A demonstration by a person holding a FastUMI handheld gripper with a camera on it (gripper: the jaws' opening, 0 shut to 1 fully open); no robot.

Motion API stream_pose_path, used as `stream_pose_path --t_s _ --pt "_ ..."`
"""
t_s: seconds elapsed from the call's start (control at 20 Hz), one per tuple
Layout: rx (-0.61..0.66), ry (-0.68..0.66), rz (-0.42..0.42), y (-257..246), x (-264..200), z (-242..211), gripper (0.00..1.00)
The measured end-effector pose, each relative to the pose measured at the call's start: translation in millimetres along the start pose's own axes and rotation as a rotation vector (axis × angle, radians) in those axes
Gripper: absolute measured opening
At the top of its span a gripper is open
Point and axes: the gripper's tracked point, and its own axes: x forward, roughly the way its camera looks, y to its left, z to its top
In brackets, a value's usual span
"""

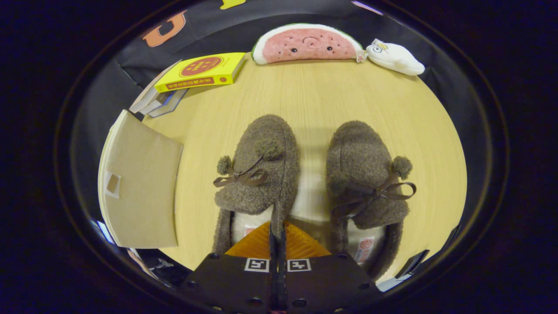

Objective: Open the storage box then place both shoes into the box .Put the left shoe in first, then the right shoe, with the right side of both shoes facing outward in a uniform manner.

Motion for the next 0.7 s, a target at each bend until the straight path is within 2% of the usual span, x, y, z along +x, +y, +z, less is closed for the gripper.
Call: stream_pose_path --t_s 0.25,0.7 --pt "0.051 -0.021 0.033 7 -24 -4 0.0" --pt "0.048 -0.101 0.123 68 -126 -14 0.0"
